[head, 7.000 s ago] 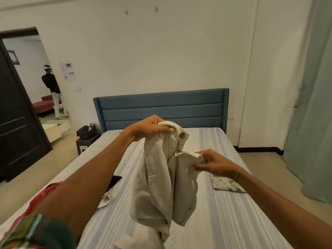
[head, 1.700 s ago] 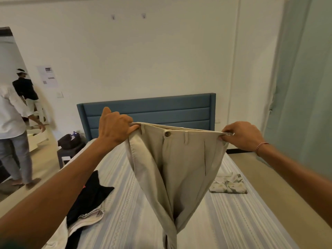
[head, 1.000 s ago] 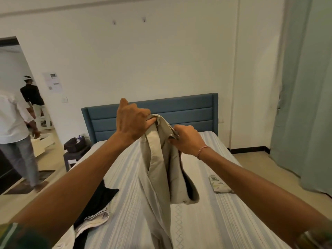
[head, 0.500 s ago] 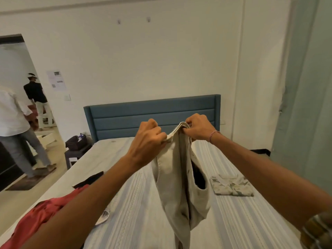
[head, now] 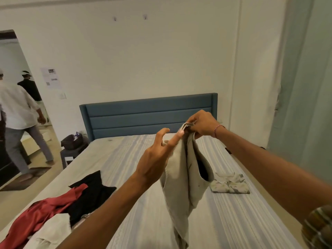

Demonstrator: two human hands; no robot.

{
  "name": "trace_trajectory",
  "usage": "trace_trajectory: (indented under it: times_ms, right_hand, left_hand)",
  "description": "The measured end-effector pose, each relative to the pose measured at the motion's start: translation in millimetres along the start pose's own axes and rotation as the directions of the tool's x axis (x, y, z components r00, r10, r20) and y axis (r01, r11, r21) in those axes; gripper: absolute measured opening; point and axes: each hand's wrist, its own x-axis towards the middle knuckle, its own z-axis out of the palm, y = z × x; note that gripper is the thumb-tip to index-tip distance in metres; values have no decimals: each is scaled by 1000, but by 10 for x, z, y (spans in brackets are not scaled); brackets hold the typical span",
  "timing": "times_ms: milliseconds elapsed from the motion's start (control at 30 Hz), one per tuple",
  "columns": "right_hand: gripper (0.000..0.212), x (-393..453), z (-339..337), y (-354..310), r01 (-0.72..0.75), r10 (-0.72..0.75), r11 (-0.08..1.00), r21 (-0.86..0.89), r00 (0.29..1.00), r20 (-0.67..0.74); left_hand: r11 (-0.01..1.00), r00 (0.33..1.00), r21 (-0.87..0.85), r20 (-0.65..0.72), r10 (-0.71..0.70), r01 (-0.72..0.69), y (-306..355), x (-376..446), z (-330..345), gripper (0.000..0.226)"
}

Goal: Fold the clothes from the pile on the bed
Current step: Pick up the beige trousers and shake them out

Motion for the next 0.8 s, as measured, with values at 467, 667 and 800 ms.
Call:
trace_trajectory:
  times_ms: [467, 667, 800]
  right_hand:
    - [25, 102, 68, 162, -298, 292, 954, 27, 948, 126]
    - [29, 83, 8, 199, -315, 313, 949, -6, 941, 126]
    - [20, 26, -83, 257, -317, 311, 948, 19, 938, 150]
  left_hand:
    - [876, 909, -257, 202, -365, 409, 580, -455, 221, 87]
    - [875, 888, -161, 142, -436, 456, 394, -449, 453, 28]
    - [906, 901, -139, 241, -360, 399, 102, -356, 328, 10]
